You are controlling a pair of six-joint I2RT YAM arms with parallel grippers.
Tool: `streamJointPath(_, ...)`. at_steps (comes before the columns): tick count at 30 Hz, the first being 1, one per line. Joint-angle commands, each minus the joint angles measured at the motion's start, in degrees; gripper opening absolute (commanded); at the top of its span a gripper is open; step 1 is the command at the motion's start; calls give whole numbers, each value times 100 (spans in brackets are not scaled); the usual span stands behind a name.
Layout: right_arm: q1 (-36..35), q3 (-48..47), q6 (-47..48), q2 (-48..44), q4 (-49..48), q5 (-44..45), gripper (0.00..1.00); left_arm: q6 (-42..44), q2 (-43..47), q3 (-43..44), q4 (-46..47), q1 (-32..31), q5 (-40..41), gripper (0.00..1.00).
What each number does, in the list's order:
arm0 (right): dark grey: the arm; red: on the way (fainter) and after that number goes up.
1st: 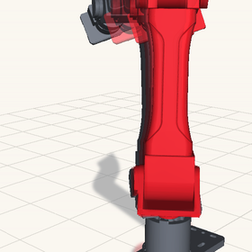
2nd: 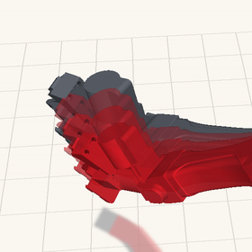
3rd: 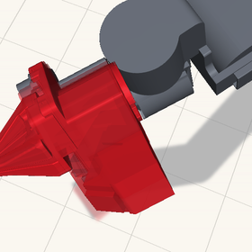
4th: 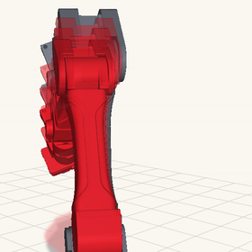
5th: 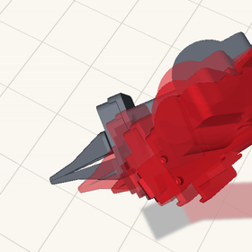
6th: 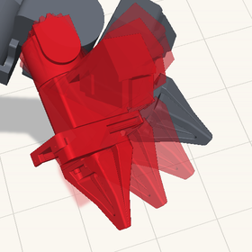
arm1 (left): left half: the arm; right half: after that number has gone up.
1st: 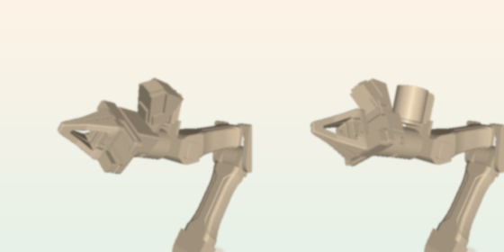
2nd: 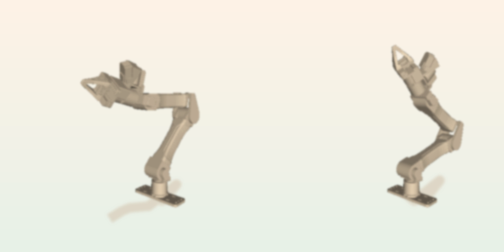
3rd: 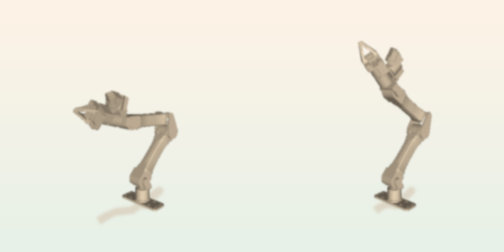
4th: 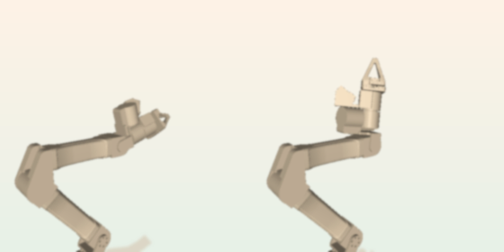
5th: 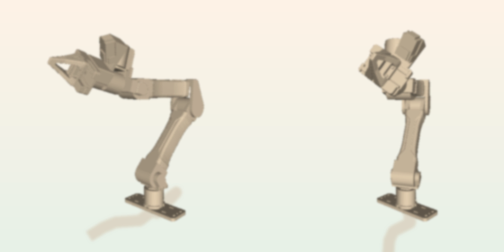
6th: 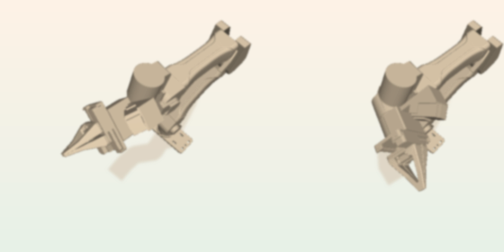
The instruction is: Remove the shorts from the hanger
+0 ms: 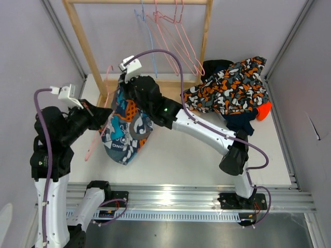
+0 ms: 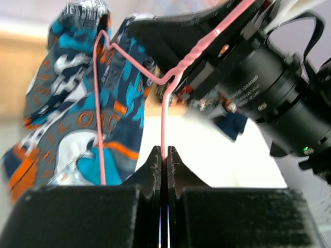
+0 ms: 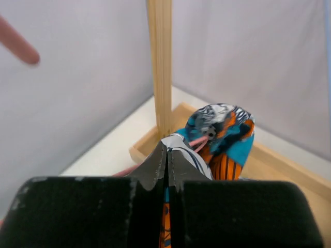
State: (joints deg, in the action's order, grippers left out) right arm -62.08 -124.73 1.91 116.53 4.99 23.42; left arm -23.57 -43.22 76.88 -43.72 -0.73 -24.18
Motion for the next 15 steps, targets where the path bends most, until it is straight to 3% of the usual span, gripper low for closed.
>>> streamJointPath(1,-23,998,-165,-314,-313,-312,0,151,173,-453,-462,-50,10,0)
streamJointPath(8,-207,2872,-762,-1070,-850,-216,0,256,-63,326,-567,-41,493,0)
streamJointPath(15,-1724,5542,-1201,-2782,-1703,1021,0,196,-1117,1355,345,-41,766,0)
